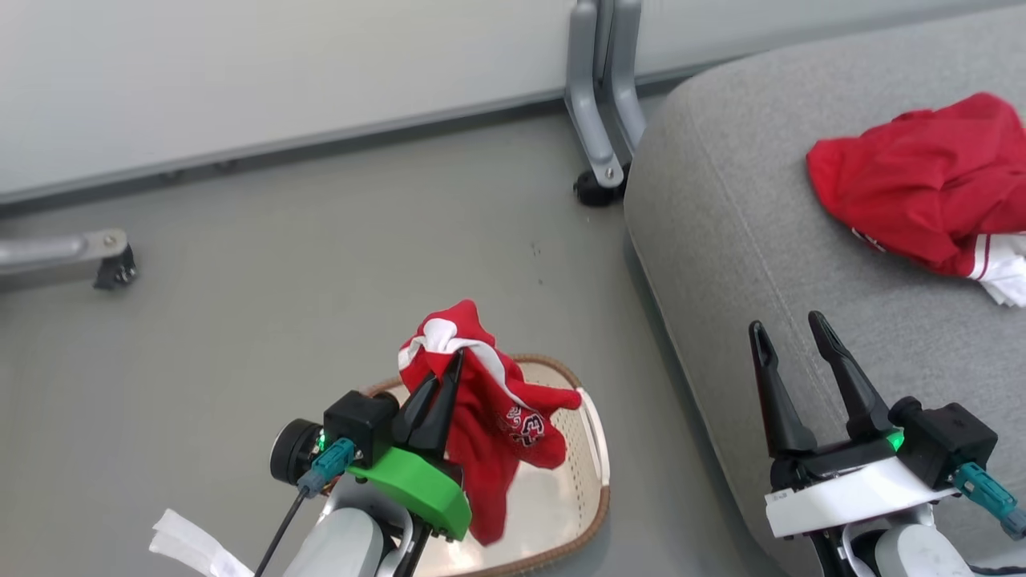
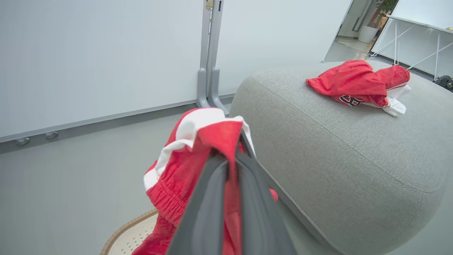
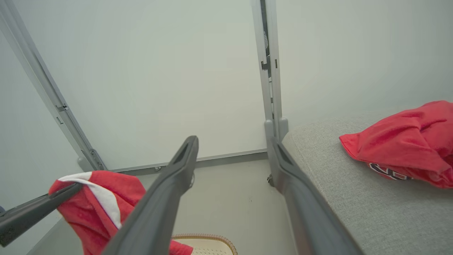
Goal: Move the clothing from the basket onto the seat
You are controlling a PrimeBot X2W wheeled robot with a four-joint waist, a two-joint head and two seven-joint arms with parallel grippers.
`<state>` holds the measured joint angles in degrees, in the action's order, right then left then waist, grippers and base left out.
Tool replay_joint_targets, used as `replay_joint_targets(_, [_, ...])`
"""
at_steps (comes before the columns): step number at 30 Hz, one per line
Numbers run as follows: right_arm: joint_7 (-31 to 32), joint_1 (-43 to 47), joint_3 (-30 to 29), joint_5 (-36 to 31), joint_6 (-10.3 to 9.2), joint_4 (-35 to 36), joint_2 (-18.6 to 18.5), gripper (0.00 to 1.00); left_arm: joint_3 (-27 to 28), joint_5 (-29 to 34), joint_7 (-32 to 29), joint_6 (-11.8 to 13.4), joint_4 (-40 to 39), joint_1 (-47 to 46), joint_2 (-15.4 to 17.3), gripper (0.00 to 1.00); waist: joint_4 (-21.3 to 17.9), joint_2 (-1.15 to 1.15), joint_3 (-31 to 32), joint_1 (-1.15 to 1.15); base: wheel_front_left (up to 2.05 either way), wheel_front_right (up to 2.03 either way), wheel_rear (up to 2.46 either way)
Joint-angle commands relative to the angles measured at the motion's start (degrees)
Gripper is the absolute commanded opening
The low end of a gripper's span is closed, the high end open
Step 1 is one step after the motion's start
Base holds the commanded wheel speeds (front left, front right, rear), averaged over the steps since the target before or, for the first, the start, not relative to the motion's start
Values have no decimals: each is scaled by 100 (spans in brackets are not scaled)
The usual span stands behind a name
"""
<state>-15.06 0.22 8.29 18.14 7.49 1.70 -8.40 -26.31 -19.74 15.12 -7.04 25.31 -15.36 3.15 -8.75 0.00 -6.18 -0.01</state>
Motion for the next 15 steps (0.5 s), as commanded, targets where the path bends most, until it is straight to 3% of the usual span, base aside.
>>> replay_joint_targets(1, [-17,138,-3,39,0,10,-9,100,25,99,4,-22,-104,113,6,0,23,0,561,1,0,0,0])
replay_joint_targets(8, [-17,330,98,41,0,10,-26,100,-43,205,4,-48,-496,193,-3,0,36,0,726,1,0,0,0])
replay_joint_targets(15, [-17,308,579,384,0,-49,-133,100,-519,102,4,-50,-873,55,89,0,96,0,813,1,0,0,0])
